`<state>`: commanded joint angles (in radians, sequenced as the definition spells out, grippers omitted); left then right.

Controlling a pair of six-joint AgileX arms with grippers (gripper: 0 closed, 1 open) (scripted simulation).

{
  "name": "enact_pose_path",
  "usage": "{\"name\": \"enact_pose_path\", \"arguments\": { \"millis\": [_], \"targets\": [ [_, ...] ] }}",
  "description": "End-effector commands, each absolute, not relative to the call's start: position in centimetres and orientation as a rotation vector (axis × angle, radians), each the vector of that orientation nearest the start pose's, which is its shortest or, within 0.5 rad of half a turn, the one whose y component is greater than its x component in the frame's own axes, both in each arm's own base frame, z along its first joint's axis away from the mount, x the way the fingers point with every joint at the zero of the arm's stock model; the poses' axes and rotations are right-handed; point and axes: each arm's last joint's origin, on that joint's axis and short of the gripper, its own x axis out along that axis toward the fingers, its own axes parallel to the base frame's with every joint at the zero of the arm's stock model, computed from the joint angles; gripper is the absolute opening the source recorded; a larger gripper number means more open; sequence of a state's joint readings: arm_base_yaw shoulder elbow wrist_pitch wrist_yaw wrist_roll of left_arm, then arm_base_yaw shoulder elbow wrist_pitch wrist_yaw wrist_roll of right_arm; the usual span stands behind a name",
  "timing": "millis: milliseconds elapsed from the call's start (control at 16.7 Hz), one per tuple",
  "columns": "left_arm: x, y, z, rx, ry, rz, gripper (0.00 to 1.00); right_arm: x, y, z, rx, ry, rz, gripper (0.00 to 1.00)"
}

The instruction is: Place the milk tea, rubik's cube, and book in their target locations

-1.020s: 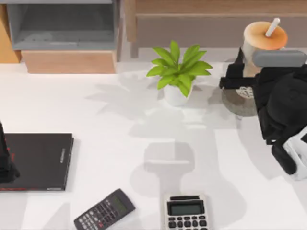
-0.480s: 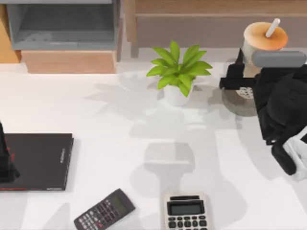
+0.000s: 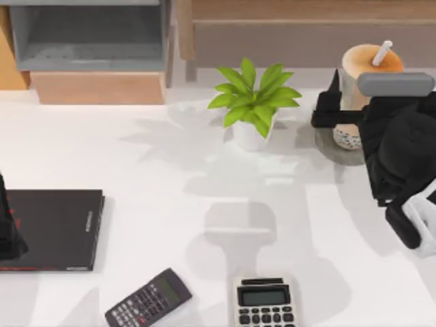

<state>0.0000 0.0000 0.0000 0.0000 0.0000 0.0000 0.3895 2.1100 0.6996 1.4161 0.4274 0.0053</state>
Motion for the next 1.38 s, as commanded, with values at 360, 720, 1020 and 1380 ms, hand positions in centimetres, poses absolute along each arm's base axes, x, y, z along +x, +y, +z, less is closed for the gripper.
{"name": "enact_pose_path", "arguments": {
  "millis": [360, 720, 1020, 1380],
  "targets": [
    [10.6, -0.1, 16.0, 0.0, 0.0, 0.0, 1.0, 32.9, 12.4, 9.6, 0.0, -0.015, -0.021, 1.0],
    [10.6, -0.1, 16.0, 0.0, 0.0, 0.0, 1.0, 30.3, 12.6, 9.4, -0.005, -0.011, -0.014, 1.0],
    [10.6, -0.1, 16.0, 0.0, 0.0, 0.0, 1.0, 30.3, 12.5, 9.6, -0.006, -0.007, -0.018, 1.0],
    [10.6, -0.1, 16.0, 0.0, 0.0, 0.0, 1.0, 29.0, 12.5, 13.4, -0.004, -0.011, -0.018, 1.0]
  ]
}}
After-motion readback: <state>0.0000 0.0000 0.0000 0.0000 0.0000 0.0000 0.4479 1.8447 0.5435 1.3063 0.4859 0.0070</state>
